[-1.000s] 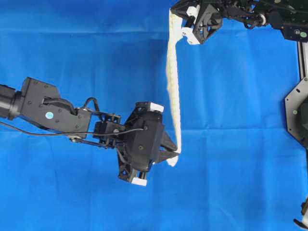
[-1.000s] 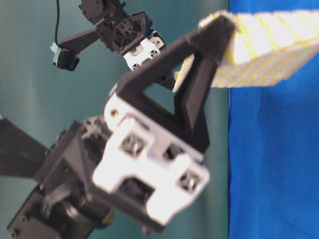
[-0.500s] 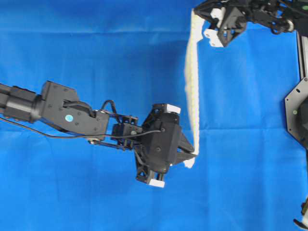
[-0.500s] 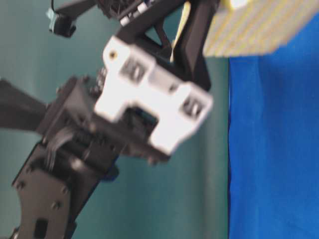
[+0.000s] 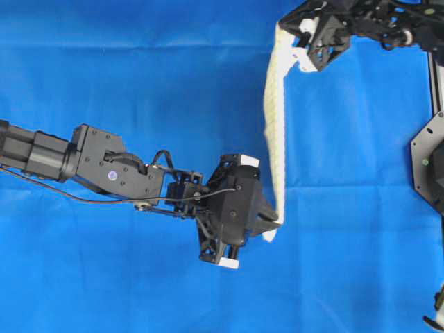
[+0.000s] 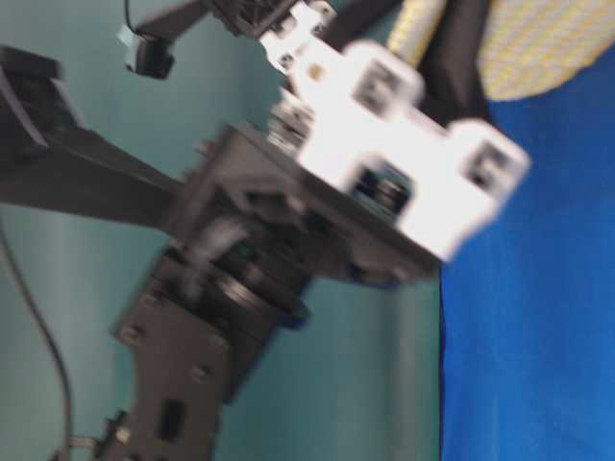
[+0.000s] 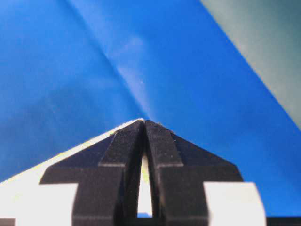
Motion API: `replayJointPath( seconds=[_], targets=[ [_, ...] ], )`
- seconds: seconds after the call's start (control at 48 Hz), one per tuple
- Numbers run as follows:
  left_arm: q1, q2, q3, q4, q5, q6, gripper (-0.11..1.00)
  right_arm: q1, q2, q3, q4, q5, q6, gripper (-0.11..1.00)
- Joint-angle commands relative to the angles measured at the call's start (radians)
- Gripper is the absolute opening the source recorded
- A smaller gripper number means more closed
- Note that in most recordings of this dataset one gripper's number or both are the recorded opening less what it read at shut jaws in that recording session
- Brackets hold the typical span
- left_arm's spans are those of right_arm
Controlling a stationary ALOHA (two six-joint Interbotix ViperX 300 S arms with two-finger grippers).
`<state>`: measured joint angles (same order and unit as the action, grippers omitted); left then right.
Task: Fold the yellow towel.
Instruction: 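Lay the strip down vertically and open both grippers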
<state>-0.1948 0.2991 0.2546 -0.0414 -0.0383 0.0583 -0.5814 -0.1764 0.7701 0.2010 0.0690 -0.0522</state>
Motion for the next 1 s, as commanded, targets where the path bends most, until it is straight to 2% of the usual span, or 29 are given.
replayJointPath(
  seconds=[0.0,0.313,0.5,0.667,0.979],
  targets=[
    [-0.021,-0.043,0.017,-0.002,-0.015,-0.028,0.02,0.008,0.034,-0.055,-0.002,-0.025,-0.003,0.02],
    [-0.048,-0.106,0.143,-0.003,-0.023,-0.127,0.02,0.069,0.201,-0.199,-0.002,-0.048,-0.008,0.02],
    [-0.061,-0.14,0.213,-0.002,-0.052,-0.183,0.02,0.097,0.253,-0.256,-0.008,-0.048,-0.008,0.02],
    [-0.067,-0.16,0.253,-0.002,-0.063,-0.192,0.02,0.114,0.268,-0.281,-0.009,-0.049,-0.008,0.02],
    [-0.057,-0.16,0.256,-0.003,-0.064,-0.195,0.03,0.126,0.281,-0.291,-0.012,-0.043,-0.009,0.02]
  ],
)
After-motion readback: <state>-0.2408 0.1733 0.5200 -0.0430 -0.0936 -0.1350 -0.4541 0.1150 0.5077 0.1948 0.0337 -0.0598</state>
